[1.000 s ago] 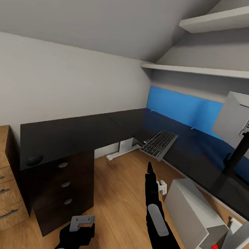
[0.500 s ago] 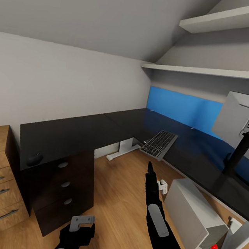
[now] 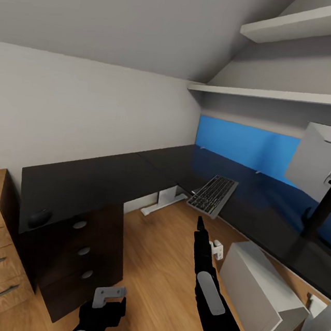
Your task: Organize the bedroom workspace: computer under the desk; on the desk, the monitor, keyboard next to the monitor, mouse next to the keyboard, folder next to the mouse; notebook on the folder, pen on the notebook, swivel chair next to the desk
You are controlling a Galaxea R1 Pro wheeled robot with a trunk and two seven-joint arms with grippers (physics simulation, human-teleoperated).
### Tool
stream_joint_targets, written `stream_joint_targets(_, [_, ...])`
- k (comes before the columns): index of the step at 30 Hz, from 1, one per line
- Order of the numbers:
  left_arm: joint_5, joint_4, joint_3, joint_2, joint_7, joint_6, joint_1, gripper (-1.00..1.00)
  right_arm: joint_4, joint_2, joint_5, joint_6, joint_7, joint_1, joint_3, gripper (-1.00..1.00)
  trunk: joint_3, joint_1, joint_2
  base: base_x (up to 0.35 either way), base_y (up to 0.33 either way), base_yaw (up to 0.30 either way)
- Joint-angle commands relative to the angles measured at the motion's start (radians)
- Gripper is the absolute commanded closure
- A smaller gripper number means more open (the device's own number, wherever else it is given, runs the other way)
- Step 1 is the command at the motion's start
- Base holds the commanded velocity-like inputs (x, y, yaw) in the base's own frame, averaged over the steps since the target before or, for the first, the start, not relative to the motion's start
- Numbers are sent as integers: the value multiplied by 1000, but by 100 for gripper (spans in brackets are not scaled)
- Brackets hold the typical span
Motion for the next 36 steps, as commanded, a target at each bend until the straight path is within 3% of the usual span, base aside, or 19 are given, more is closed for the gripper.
stream_joint_targets(1, [7,-2,-1,0,7,2,0,-100,1,0,-10,-4,6,-1,2,-100,-1,0,0,87,0,0])
stream_joint_targets(11, [7,0,-1,1,8,2,0,-100,1,0,-10,-8,5,-1,-5,-100,-1,0,0,179,-36,0])
stream_joint_targets(19, [7,9,-3,0,8,2,0,-100,1,0,-10,-18,2,-1,-16,-100,-1,0,0,44,-13,0])
stream_joint_targets(24, [7,11,-4,0,8,2,0,-100,8,0,-8,-18,-1,-1,-53,-100,-1,0,0,116,-95,0])
stream_joint_targets(36, [7,11,-5,0,8,2,0,-100,34,0,-9,-16,-33,-1,-59,-100,-1,0,0,8,-7,0])
